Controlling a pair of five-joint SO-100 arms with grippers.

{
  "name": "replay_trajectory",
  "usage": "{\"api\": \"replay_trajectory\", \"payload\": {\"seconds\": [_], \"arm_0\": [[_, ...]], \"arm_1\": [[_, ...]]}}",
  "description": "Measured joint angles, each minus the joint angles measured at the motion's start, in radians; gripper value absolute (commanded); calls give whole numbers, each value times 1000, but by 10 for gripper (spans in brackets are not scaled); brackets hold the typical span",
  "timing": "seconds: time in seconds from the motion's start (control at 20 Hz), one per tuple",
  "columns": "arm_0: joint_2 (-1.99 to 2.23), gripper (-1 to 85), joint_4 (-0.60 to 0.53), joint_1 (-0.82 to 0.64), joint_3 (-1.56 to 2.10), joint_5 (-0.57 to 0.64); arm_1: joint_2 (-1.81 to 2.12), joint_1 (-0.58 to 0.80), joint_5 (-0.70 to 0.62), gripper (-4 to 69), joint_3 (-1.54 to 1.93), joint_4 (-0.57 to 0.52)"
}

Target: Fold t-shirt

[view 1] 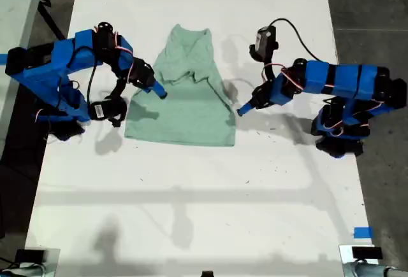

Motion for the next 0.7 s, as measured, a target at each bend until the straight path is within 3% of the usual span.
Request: {"api": "replay_trajectory", "payload": {"seconds": [0.45, 0.7], "arm_0": [[155, 206, -38, 32, 160, -58], [193, 203, -38, 32, 210, -61]], "arm_1": [[-328, 0, -38, 278, -35, -265], [-479, 0, -38, 252, -107, -314]]}}
